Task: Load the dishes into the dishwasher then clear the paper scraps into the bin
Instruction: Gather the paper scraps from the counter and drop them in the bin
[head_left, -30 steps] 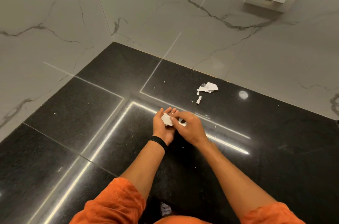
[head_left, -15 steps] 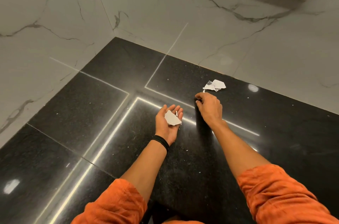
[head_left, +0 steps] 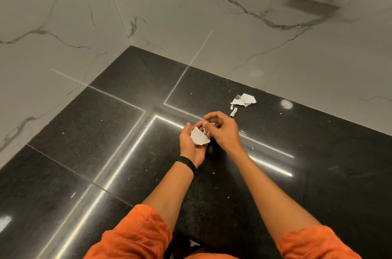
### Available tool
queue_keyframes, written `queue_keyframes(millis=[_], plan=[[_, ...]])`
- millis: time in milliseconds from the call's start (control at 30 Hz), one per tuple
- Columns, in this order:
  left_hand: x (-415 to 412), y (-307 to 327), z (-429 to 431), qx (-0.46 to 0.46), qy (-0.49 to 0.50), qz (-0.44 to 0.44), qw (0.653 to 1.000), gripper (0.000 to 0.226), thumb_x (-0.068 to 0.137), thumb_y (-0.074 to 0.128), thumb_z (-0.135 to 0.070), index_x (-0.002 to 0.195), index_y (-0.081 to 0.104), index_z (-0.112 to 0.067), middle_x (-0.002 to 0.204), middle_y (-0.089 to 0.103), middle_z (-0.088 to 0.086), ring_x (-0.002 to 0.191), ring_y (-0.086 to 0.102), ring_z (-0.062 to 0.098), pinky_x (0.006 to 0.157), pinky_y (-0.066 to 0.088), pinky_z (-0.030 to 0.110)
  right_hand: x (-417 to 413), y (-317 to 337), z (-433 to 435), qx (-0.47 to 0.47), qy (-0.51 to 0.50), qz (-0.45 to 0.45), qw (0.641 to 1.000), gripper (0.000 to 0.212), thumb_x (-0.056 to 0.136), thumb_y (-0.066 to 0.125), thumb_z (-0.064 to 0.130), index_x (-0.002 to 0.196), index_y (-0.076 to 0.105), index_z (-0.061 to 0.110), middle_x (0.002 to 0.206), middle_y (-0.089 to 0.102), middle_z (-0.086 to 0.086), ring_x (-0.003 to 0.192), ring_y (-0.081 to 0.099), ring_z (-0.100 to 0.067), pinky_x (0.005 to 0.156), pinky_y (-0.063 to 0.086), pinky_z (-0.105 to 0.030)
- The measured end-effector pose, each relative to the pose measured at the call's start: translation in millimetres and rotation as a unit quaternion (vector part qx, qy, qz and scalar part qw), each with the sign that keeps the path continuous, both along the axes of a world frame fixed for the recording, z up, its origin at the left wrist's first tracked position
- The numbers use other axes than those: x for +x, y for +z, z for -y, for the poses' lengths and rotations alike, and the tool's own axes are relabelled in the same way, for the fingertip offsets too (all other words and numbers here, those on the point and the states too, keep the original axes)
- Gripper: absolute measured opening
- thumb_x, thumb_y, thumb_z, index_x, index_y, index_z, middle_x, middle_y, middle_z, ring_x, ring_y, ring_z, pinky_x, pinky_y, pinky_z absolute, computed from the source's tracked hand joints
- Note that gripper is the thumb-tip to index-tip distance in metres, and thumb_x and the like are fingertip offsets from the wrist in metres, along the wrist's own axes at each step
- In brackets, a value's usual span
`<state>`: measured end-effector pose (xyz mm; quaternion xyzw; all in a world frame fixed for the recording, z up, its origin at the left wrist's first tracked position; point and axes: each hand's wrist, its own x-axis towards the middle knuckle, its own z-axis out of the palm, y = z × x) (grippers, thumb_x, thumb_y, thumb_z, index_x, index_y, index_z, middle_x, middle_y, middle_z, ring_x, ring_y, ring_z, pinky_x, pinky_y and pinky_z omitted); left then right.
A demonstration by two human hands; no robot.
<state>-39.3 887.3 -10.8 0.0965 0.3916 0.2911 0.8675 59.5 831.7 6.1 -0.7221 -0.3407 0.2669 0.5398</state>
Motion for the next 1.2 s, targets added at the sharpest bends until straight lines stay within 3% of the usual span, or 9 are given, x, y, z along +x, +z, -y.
queue_keyframes(millis=[133, 267, 367, 500, 667, 833, 933, 1033, 1200], plan=[[-1, 7, 4, 0.006, -0.008, 0.002, 1.000, 0.048, 0.107, 0.033, -0.039, 0.113, 0.065, -0.002, 0.096, 0.073, 0.017, 0.092, 0.069, 0.029, 0.084, 0.054, 0.039, -18, -8, 12, -0.017, 0.025, 0.022, 0.999, 0.017, 0.088, 0.069, 0.010, 0.096, 0.072, 0.025, 0.093, 0.076, 0.011, 0.090, 0.071, -0.006, 0.082, 0.058, -0.030], [-1, 7, 5, 0.001, -0.005, 0.002, 1.000, 0.048, 0.106, 0.035, -0.038, 0.118, 0.064, -0.001, 0.108, 0.069, 0.020, 0.101, 0.067, 0.032, 0.092, 0.054, 0.043, -18, -4, 22, -0.017, 0.005, 0.046, 0.999, 0.020, 0.086, 0.069, 0.006, 0.098, 0.073, 0.021, 0.093, 0.075, 0.010, 0.090, 0.070, -0.003, 0.079, 0.056, -0.026], [0, 5, 5, -0.002, -0.009, 0.004, 1.000, 0.047, 0.106, 0.036, -0.039, 0.116, 0.064, -0.002, 0.105, 0.069, 0.018, 0.102, 0.066, 0.032, 0.096, 0.052, 0.044, -14, 4, 22, -0.004, -0.004, 0.042, 0.999, 0.022, 0.083, 0.071, 0.000, 0.098, 0.074, 0.016, 0.090, 0.076, 0.007, 0.086, 0.070, -0.003, 0.075, 0.054, -0.018], [3, 2, 4, -0.015, -0.002, 0.008, 1.000, 0.047, 0.106, 0.039, -0.037, 0.118, 0.062, 0.002, 0.122, 0.066, 0.021, 0.111, 0.064, 0.032, 0.106, 0.048, 0.042, 3, 1, 20, -0.019, -0.054, 0.059, 0.997, 0.015, 0.084, 0.075, 0.010, 0.094, 0.074, 0.021, 0.086, 0.074, 0.010, 0.080, 0.069, -0.003, 0.069, 0.052, -0.015], [4, 0, -2, -0.023, -0.002, -0.004, 1.000, 0.046, 0.106, 0.042, -0.036, 0.120, 0.062, 0.003, 0.126, 0.066, 0.021, 0.113, 0.066, 0.031, 0.093, 0.054, 0.036, 45, -12, 19, -0.105, -0.112, 0.200, 0.968, 0.019, 0.089, 0.072, 0.017, 0.108, 0.073, 0.022, 0.100, 0.068, 0.008, 0.082, 0.064, -0.005, 0.082, 0.054, -0.028], [5, -1, -7, -0.031, -0.003, -0.013, 0.999, 0.044, 0.107, 0.042, -0.034, 0.117, 0.063, 0.003, 0.119, 0.067, 0.020, 0.112, 0.065, 0.031, 0.097, 0.053, 0.036, 83, -24, 9, -0.208, -0.052, 0.271, 0.938, 0.040, 0.090, 0.072, 0.021, 0.129, 0.067, 0.018, 0.121, 0.064, -0.003, 0.103, 0.065, -0.021, 0.096, 0.051, -0.040], [4, -2, -10, -0.032, -0.001, -0.018, 0.999, 0.043, 0.107, 0.042, -0.034, 0.117, 0.063, 0.003, 0.119, 0.067, 0.020, 0.112, 0.065, 0.031, 0.097, 0.053, 0.036, 90, -29, 4, -0.240, -0.027, 0.305, 0.921, 0.029, 0.094, 0.068, 0.022, 0.121, 0.071, 0.016, 0.116, 0.067, -0.005, 0.105, 0.063, -0.026, 0.094, 0.049, -0.039], [5, -1, -12, -0.030, 0.003, -0.017, 0.999, 0.044, 0.107, 0.041, -0.033, 0.120, 0.062, 0.004, 0.120, 0.067, 0.020, 0.113, 0.064, 0.031, 0.098, 0.052, 0.037, 82, -30, 9, -0.211, -0.049, 0.302, 0.928, 0.017, 0.096, 0.063, 0.020, 0.107, 0.076, 0.016, 0.104, 0.068, -0.002, 0.100, 0.062, -0.023, 0.084, 0.043, -0.033], [13, 2, -6, -0.016, -0.009, -0.016, 1.000, 0.044, 0.106, 0.041, -0.033, 0.123, 0.060, 0.003, 0.125, 0.065, 0.021, 0.119, 0.062, 0.031, 0.106, 0.048, 0.039, 44, -13, 19, -0.120, -0.093, 0.250, 0.956, 0.012, 0.094, 0.066, 0.031, 0.101, 0.073, 0.025, 0.095, 0.068, 0.011, 0.088, 0.058, -0.007, 0.079, 0.048, -0.027]])
